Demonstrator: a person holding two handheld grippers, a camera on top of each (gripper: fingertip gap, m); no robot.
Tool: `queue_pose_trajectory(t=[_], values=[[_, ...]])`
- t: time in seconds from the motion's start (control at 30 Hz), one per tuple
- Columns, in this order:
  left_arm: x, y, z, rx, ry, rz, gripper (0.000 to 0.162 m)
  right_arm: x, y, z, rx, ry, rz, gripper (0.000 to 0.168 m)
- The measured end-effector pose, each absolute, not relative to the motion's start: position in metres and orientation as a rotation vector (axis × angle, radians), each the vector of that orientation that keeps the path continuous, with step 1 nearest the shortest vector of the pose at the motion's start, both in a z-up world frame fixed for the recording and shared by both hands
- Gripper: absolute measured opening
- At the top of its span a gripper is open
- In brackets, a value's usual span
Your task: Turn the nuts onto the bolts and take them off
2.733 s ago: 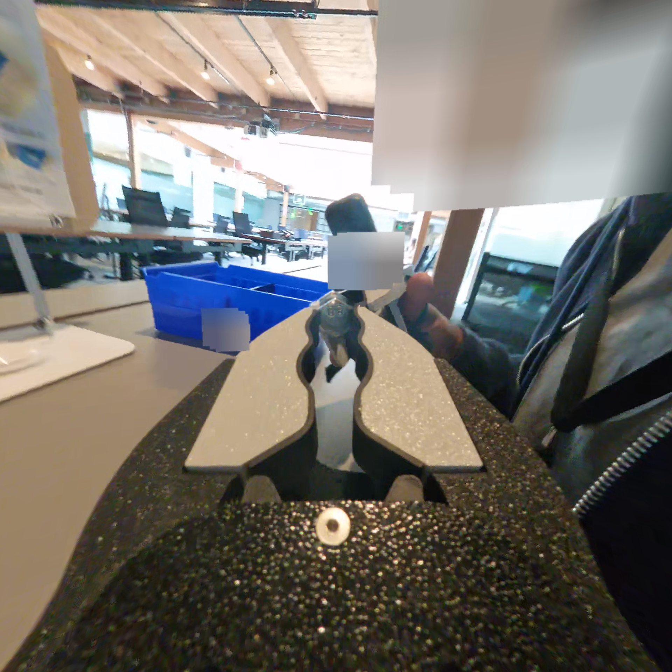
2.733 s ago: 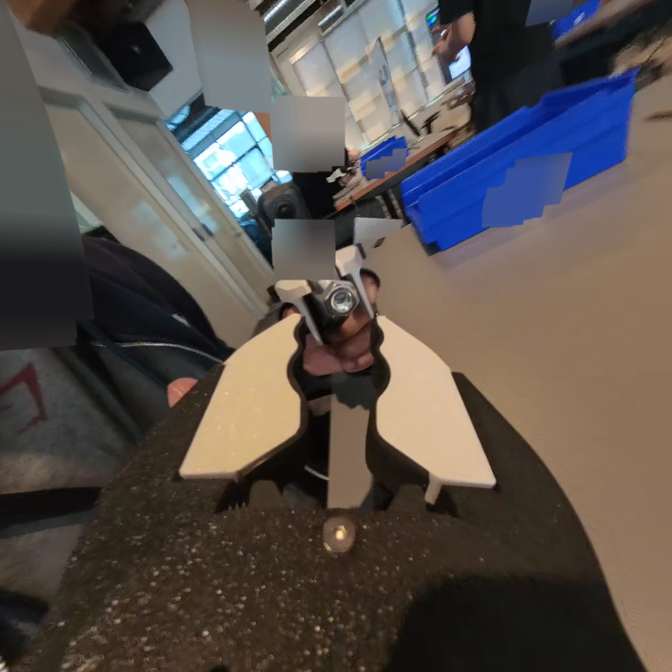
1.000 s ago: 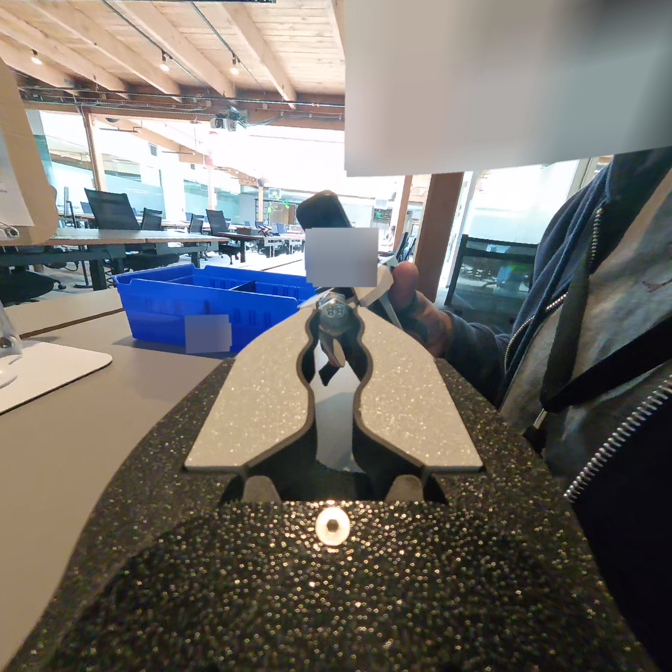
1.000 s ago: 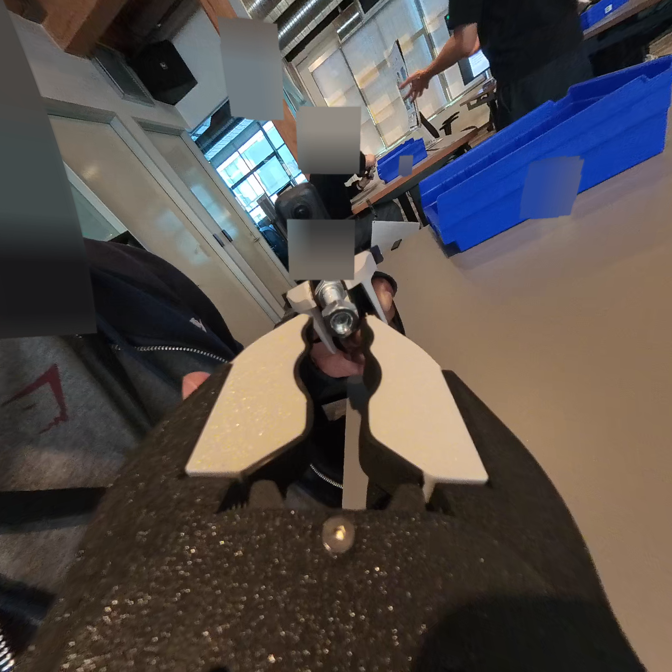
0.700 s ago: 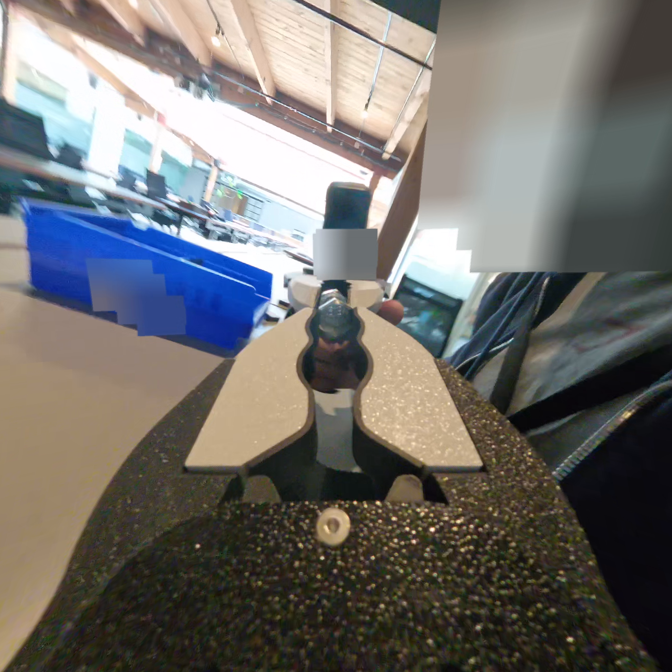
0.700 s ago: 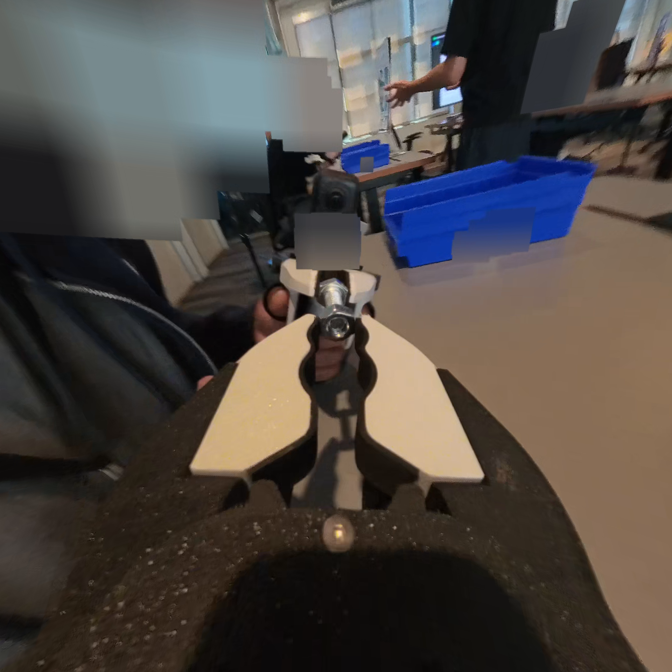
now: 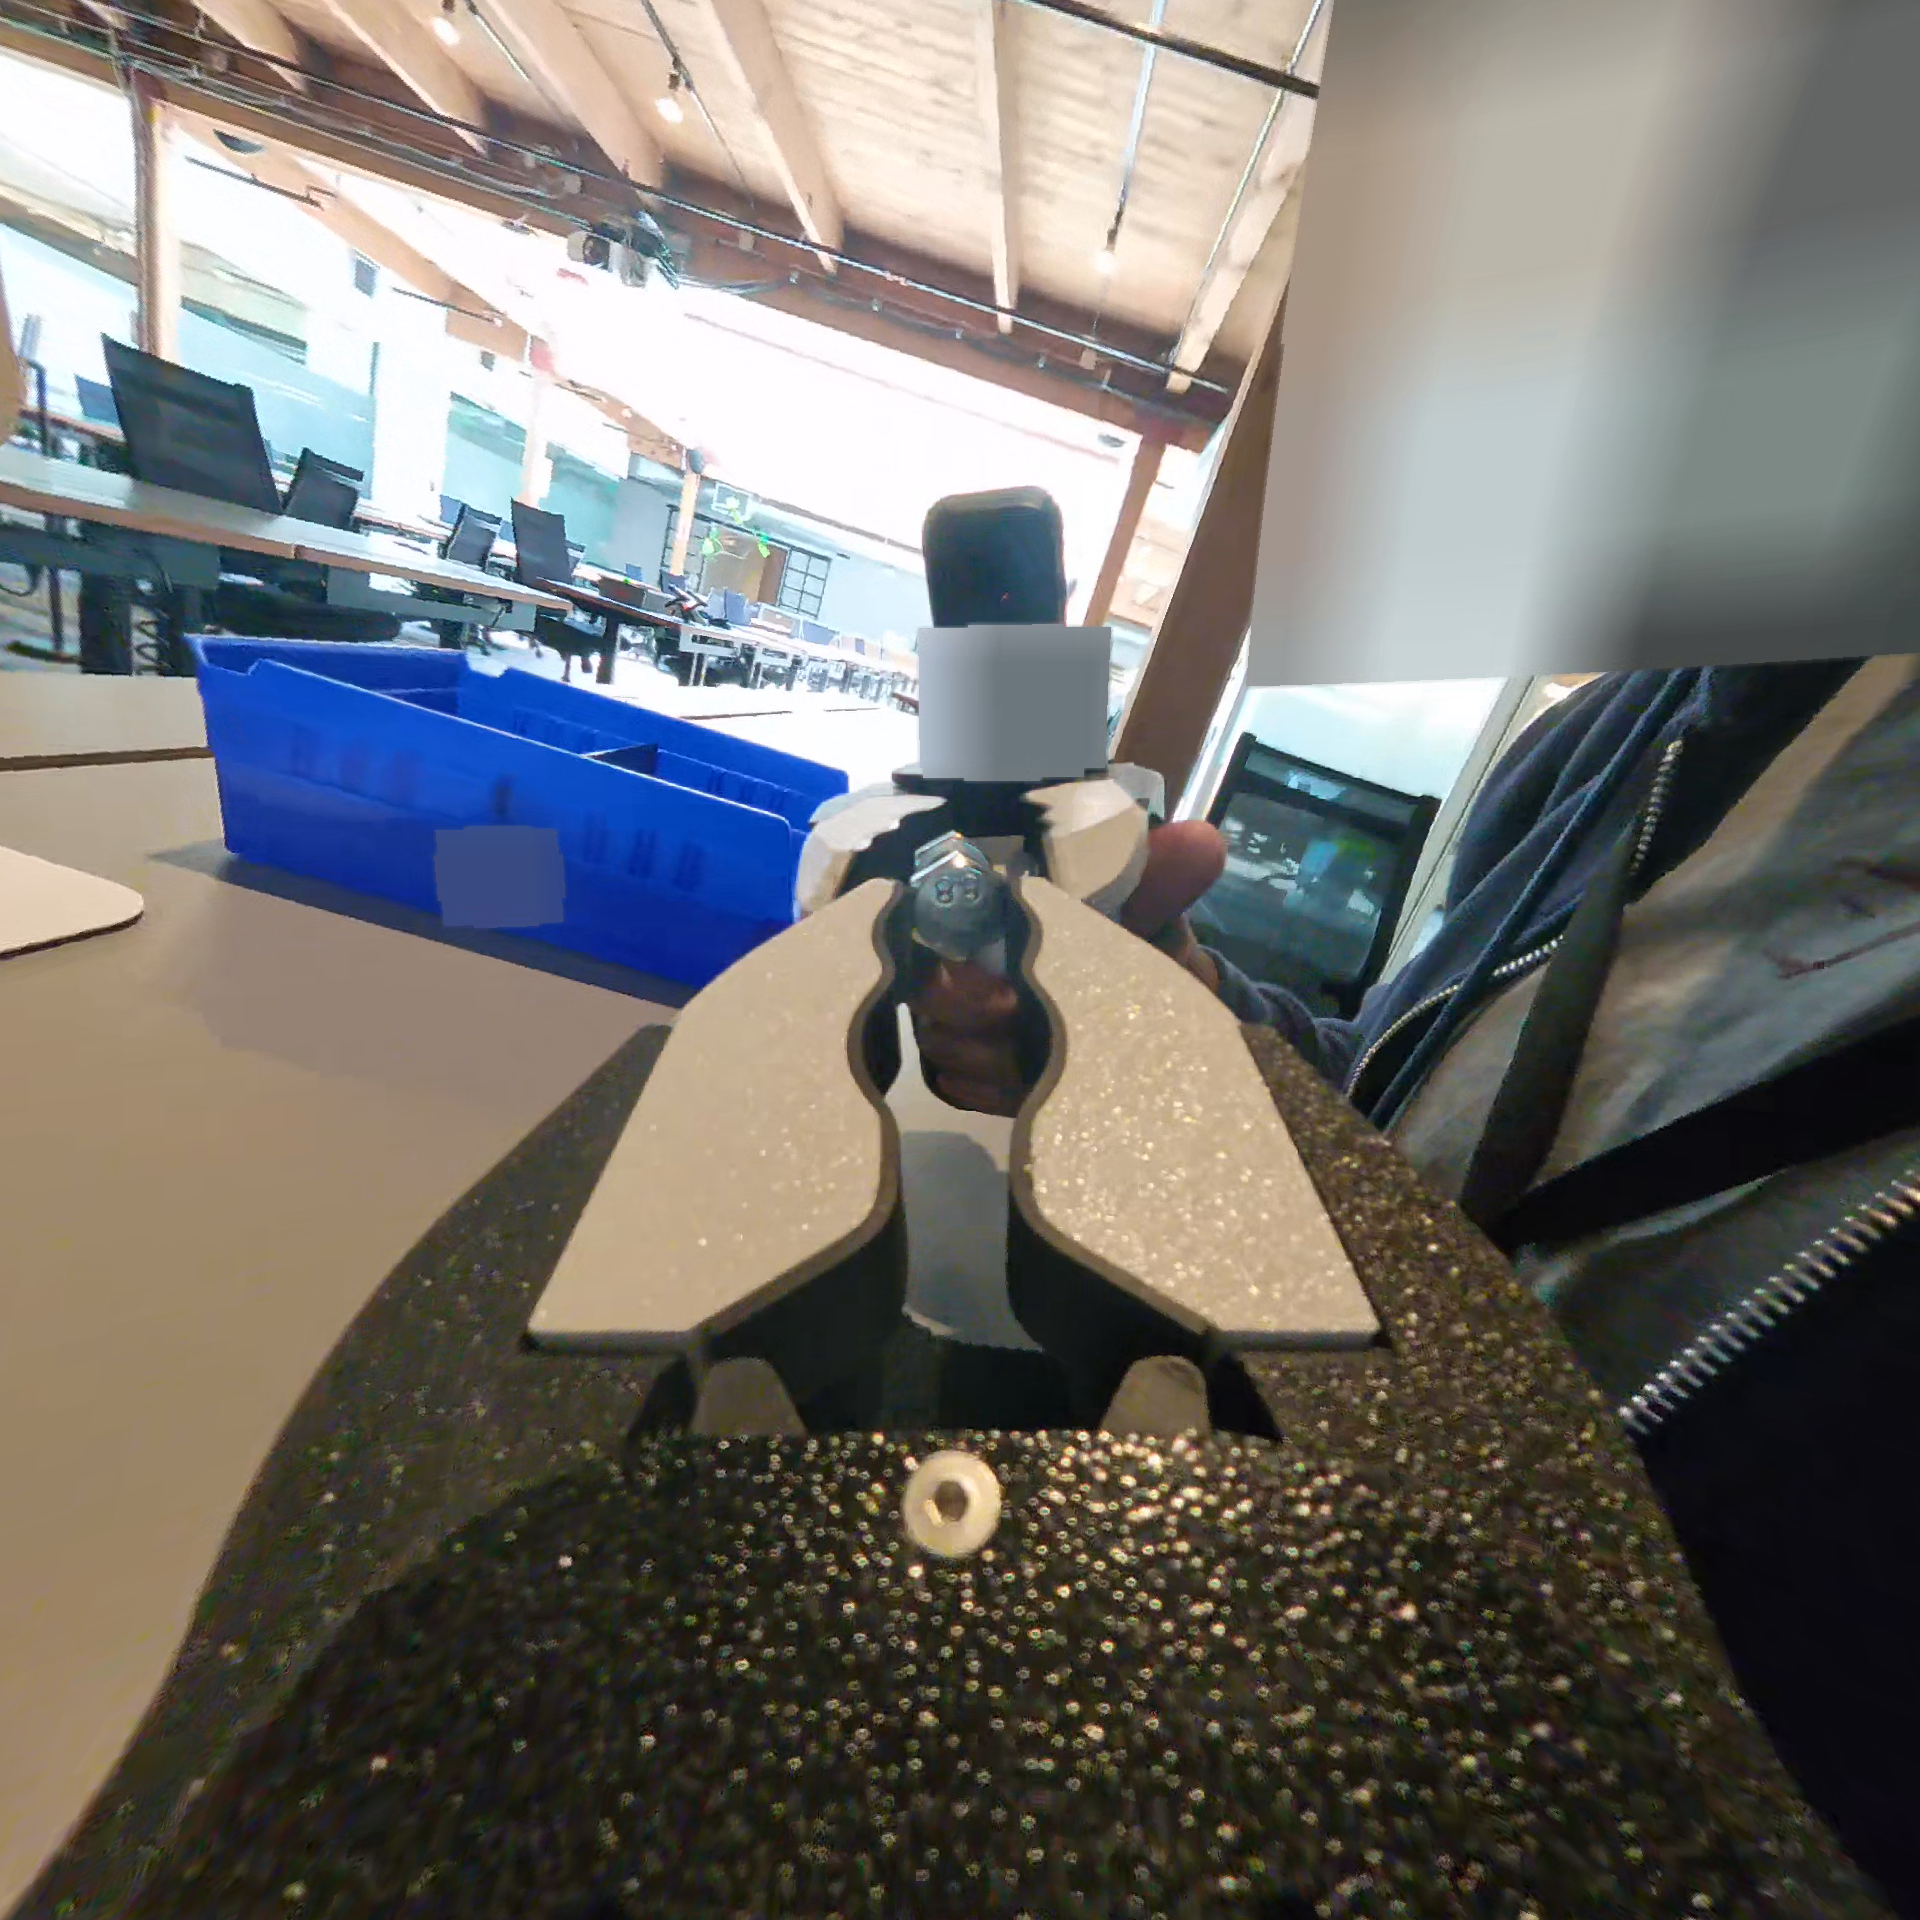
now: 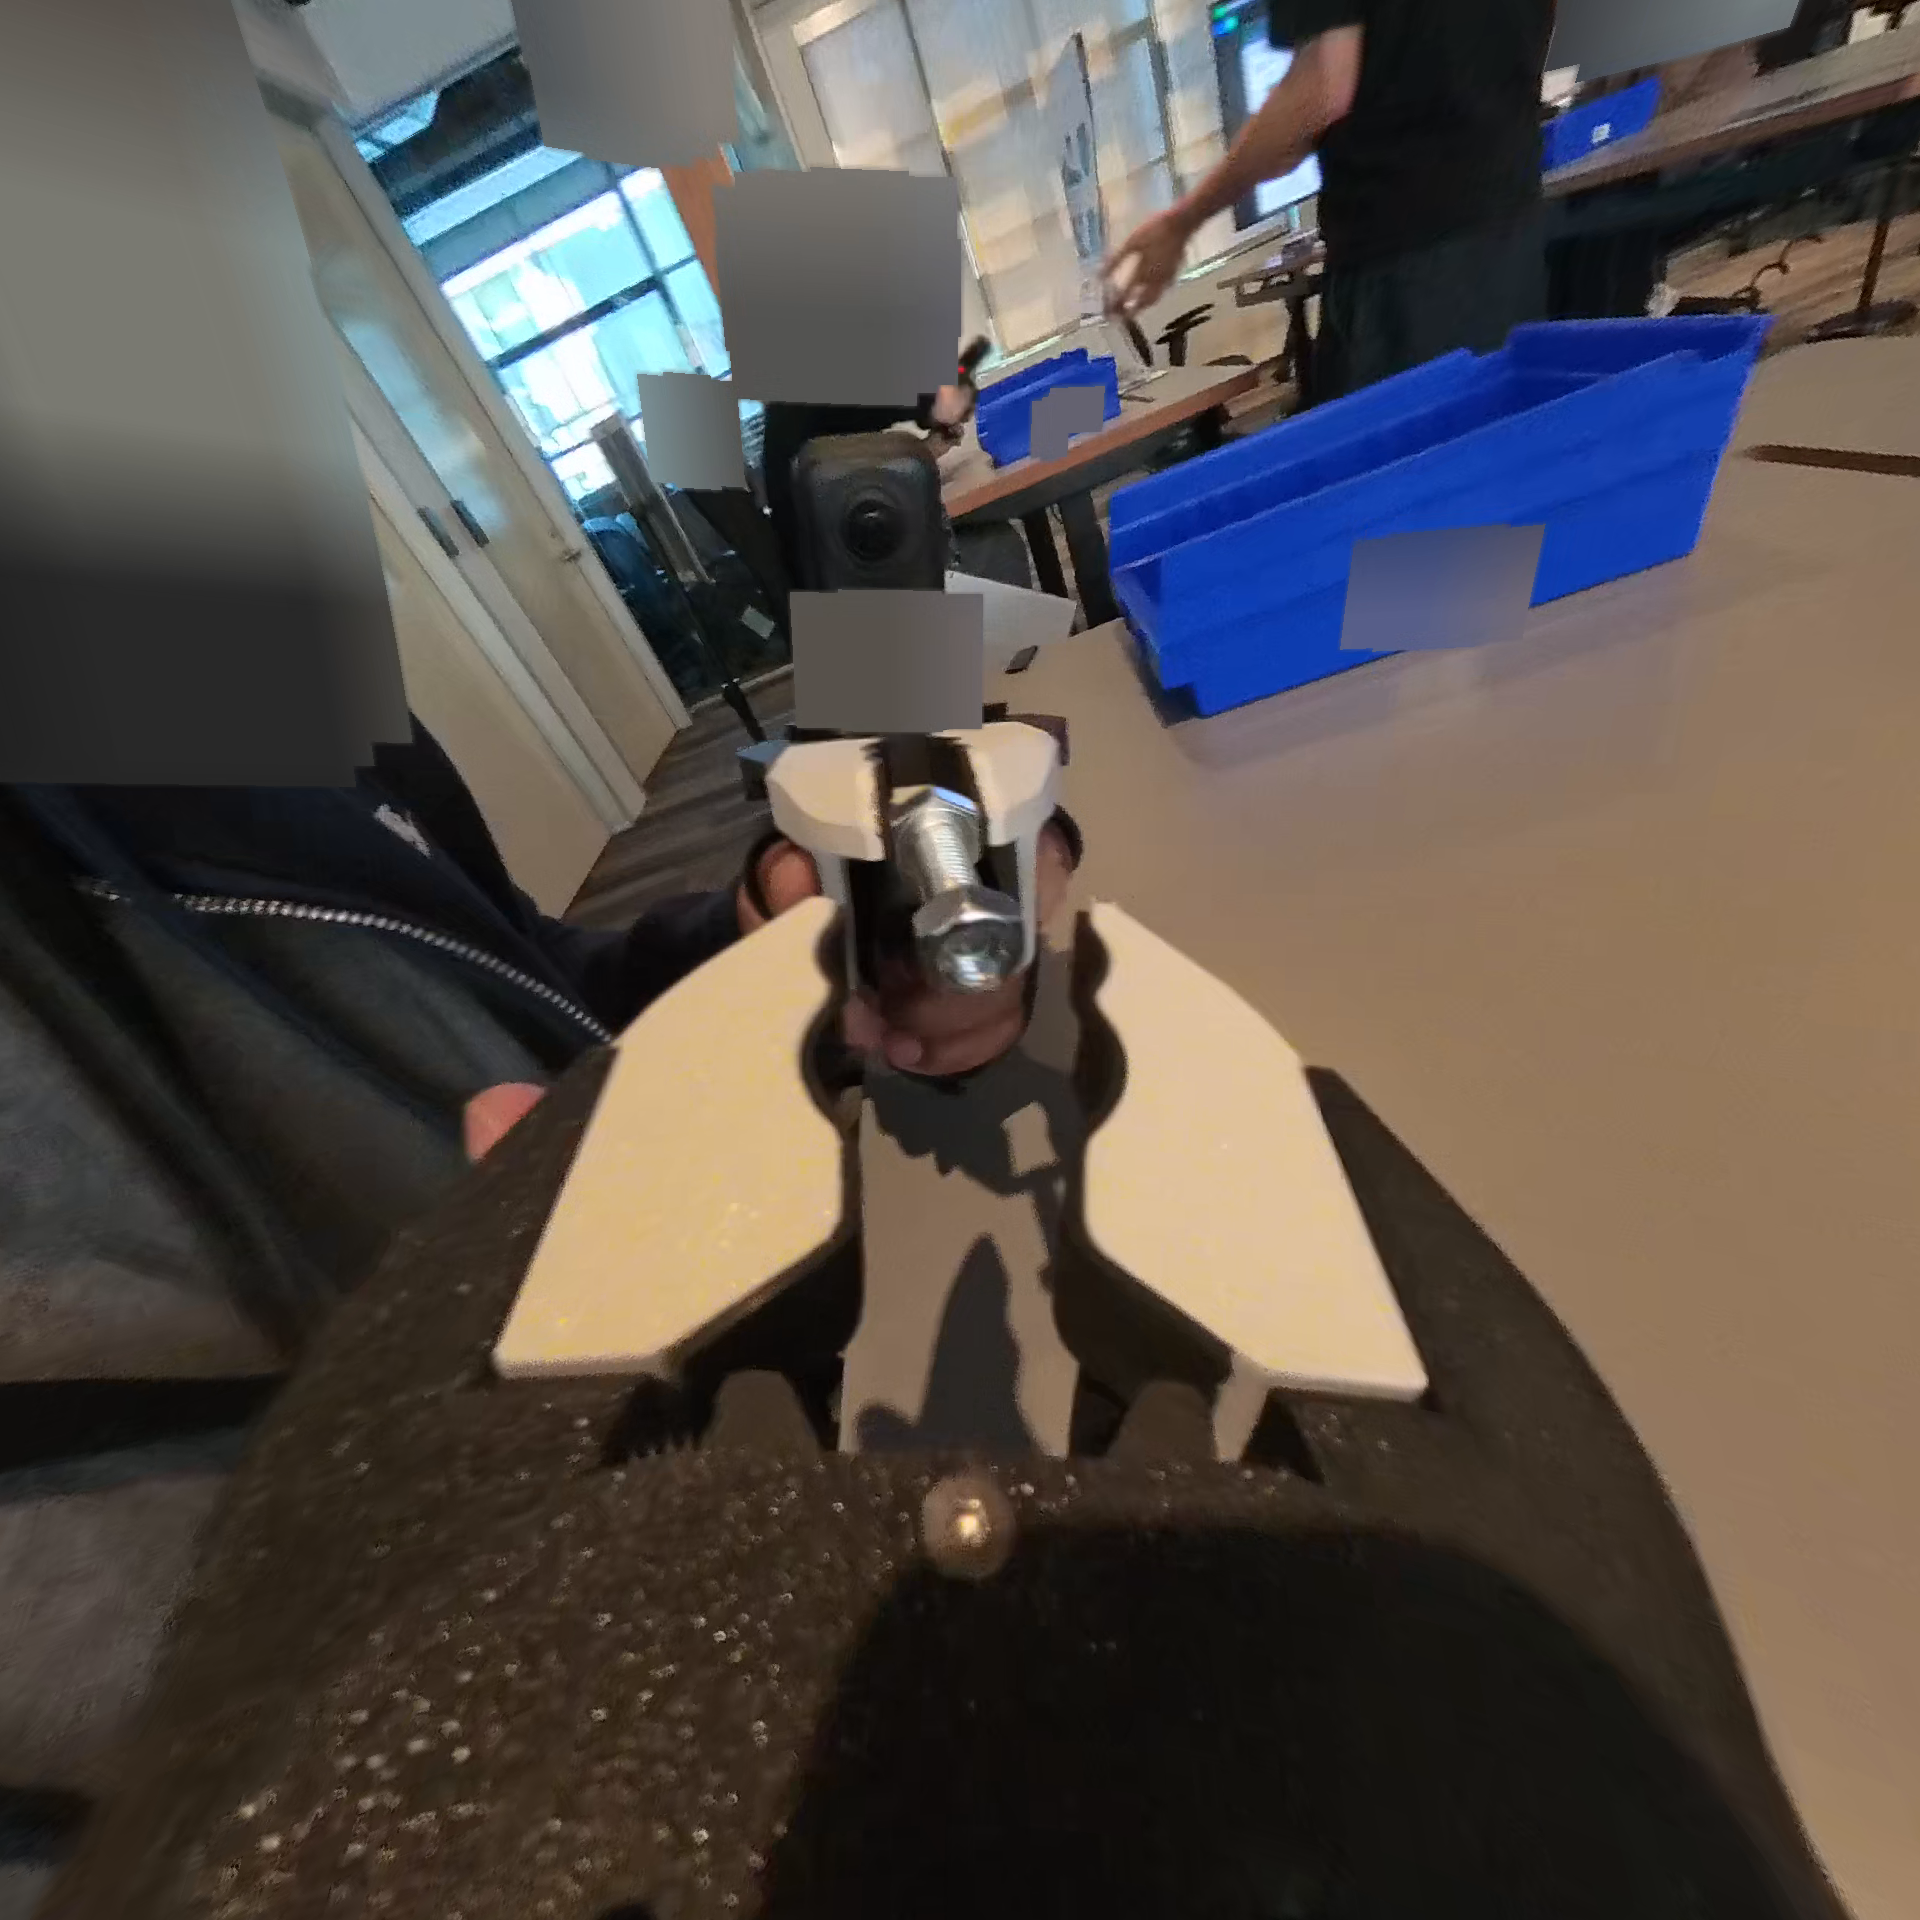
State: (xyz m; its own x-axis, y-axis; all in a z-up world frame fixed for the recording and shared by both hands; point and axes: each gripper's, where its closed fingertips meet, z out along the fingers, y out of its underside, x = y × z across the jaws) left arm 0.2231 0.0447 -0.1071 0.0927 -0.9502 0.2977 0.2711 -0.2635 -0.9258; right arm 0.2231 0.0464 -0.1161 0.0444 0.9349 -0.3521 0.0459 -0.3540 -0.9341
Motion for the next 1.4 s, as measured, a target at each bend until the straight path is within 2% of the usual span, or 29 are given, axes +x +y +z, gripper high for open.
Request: queue_pose_trajectory(t=[0.07, 0.47, 0.57, 0.67, 0.77, 1.0, 1.07, 1.13, 1.3, 1.4], values=[[0.224, 0.044, -0.107, -1.270, 0.775, -1.417, 0.016, 0.221, 0.043, -0.116, -1.517, -1.062, 1.408, 0.019], [0.226, 0.039, -0.109, -1.246, 0.455, -2.168, 0.016, 0.224, 0.040, -0.112, -1.121, -1.348, 0.734, 0.018], [0.225, 0.040, -0.110, -1.247, 0.472, -2.103, 0.016, 0.223, 0.042, -0.113, -1.184, -1.308, 0.828, 0.020], [0.222, 0.044, -0.108, -1.253, 0.525, -1.944, 0.016, 0.224, 0.049, -0.115, -1.302, -1.219, 0.955, 0.046], [0.217, 0.049, -0.106, -1.249, 0.587, -1.717, 0.016, 0.225, 0.050, -0.111, -1.382, -1.133, 1.115, 0.049], [0.217, 0.045, -0.100, -1.195, 0.798, -1.286, 0.016, 0.220, 0.044, -0.111, -1.514, -1.057, 1.410, 0.045], [0.218, 0.041, -0.099, -1.173, 0.832, -1.261, 0.016, 0.218, 0.042, -0.112, -1.526, -1.059, 1.452, 0.038], [0.221, 0.037, -0.100, -1.164, 0.868, -1.259, 0.016, 0.217, 0.038, -0.109, -1.489, -1.072, 1.476, 0.021], [0.222, 0.036, -0.102, -1.191, 0.800, -1.459, 0.016, 0.219, 0.039, -0.111, -1.398, -1.163, 1.302, 0.019], [0.224, 0.037, -0.106, -1.253, 0.679, -1.751, 0.016, 0.221, 0.043, -0.112, -1.263, -1.255, 1.011, 0.019]])
